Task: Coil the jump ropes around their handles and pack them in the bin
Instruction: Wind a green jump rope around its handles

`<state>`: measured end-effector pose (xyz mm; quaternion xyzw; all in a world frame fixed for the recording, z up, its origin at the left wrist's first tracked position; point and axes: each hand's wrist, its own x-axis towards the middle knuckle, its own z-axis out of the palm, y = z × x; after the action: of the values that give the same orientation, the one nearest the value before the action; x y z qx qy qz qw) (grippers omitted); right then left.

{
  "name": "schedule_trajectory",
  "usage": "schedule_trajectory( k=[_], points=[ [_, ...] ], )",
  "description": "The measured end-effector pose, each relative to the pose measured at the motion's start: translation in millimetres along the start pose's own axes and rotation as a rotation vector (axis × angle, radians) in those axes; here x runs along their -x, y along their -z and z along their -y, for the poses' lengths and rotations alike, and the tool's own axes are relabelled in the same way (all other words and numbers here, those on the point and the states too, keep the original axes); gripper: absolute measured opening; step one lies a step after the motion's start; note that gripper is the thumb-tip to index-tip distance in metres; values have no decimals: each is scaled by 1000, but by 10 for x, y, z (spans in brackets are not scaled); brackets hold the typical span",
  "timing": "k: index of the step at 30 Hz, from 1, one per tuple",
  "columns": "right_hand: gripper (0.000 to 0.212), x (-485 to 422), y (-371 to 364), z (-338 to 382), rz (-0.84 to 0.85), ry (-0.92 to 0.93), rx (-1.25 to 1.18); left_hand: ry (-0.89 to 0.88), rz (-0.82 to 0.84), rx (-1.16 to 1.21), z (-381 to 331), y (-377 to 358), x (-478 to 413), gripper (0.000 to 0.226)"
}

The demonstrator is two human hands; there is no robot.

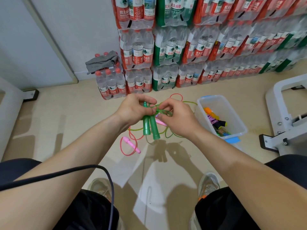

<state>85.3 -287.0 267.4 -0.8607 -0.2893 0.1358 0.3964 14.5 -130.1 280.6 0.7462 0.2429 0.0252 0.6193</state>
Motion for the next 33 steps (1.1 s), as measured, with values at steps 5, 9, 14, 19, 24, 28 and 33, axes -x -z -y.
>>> schedule_trajectory(
  k=[5,9,14,19,24,28,33],
  points=[
    [26,-21,52,32,50,-138,-283,-34,-4,-68,-10,9,12,28],
    [24,-3,107,52,70,-197,-458,-62,-10,-68,-36,21,29,27],
    [35,-19,159,52,114,-287,-415,-178,-77,-249,-9,-5,14,24],
    [31,-33,169,42,137,-346,-394,-245,-123,-345,29,-64,-15,24],
    [26,-42,180,26,154,-384,-421,-263,-122,-334,38,-95,-18,25],
    [20,-66,204,8,150,-414,-384,-236,-106,-276,23,-81,-12,24],
    [19,-71,218,-17,179,-405,-340,-259,-137,-300,-20,-45,21,23]
  ],
)
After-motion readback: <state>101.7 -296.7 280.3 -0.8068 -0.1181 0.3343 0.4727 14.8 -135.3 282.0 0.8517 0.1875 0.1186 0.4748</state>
